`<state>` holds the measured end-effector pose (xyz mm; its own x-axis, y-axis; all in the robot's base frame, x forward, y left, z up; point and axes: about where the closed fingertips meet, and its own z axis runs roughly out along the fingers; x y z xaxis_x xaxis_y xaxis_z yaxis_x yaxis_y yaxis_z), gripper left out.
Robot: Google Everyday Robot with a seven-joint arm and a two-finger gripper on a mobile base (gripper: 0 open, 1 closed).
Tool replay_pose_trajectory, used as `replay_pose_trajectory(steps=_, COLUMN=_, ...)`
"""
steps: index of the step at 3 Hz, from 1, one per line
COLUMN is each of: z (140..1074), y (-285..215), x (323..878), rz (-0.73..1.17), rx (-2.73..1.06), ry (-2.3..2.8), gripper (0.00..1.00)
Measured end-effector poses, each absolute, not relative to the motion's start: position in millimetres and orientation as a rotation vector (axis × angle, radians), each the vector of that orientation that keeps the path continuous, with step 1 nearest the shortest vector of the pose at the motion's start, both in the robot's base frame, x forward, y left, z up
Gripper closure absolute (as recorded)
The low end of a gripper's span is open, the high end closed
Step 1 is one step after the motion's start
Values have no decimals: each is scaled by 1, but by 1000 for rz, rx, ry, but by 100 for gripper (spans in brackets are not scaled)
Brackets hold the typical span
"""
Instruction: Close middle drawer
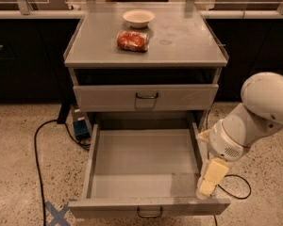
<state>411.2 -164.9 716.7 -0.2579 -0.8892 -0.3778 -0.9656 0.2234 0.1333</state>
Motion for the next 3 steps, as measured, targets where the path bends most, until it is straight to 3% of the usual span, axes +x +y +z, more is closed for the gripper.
replay_pose_trajectory(steps=3, z=566, y=-117, x=373, rz=865, rx=-1501, ry=2345, gripper=0)
